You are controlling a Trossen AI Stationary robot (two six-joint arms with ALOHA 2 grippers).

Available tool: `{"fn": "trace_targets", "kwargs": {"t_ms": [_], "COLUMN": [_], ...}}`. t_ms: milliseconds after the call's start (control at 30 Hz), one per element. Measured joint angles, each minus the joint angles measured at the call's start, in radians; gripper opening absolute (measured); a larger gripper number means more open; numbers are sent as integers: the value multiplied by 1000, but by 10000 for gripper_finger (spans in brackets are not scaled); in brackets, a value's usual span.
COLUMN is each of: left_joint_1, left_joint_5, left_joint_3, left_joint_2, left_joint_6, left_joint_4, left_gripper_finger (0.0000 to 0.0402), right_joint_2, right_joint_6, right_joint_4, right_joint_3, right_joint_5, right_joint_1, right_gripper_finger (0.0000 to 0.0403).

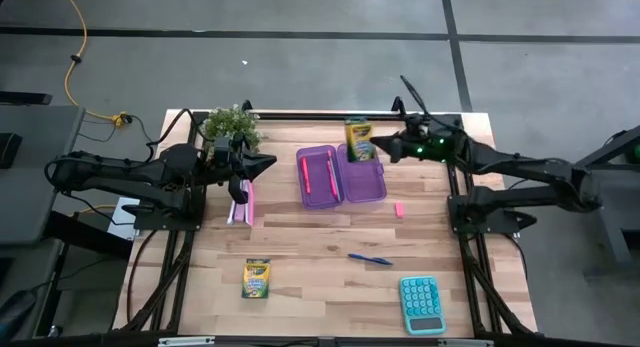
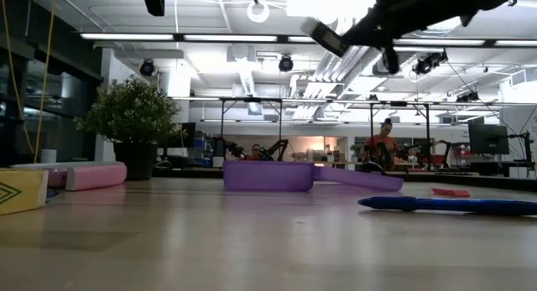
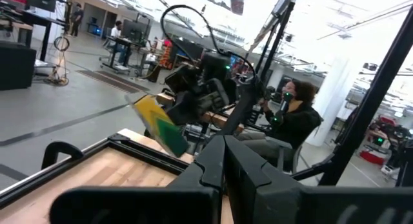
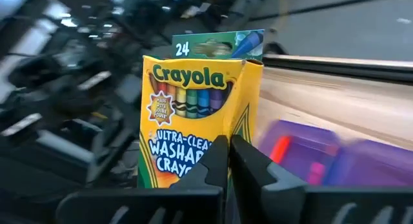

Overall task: Pick & place school supplies into a supply box
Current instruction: Put the right box of crayons into the purple supply box

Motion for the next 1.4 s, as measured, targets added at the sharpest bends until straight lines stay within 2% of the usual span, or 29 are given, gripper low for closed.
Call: {"fn": "trace_targets", "kwargs": {"t_ms": [100, 200, 333, 500, 667, 800, 967, 1167, 1400], "left_joint_1": [0, 0, 0, 0, 0, 0, 0, 0, 0], "left_joint_5": [-3, -11, -25, -36, -36, -36, -36, -36, -36], "left_joint_3": [0, 0, 0, 0, 0, 0, 0, 0, 0], "left_joint_2": [0, 0, 0, 0, 0, 0, 0, 0, 0], "left_joint_6": [0, 0, 0, 0, 0, -5, -7, -18, -32], "left_joint_4": [0, 0, 0, 0, 0, 0, -1, -1, -1], "left_gripper_finger": [0, 0, 0, 0, 0, 0, 0, 0, 0], "right_joint_2": [57, 98, 124, 133, 175, 289, 480, 682, 855], "right_joint_6": [-4, -5, -5, 10, 68, 82, 77, 74, 146], "right_joint_4": [133, 193, 209, 207, 179, 54, -23, -163, -175], "right_joint_3": [1, 2, 2, 2, 2, 70, 213, 364, 445], "right_joint_5": [28, 69, 112, 114, 166, 193, 186, 187, 157], "right_joint_1": [72, 126, 160, 160, 161, 184, 200, 141, 94], "right_gripper_finger": [0, 0, 0, 0, 0, 0, 0, 0, 0]}}
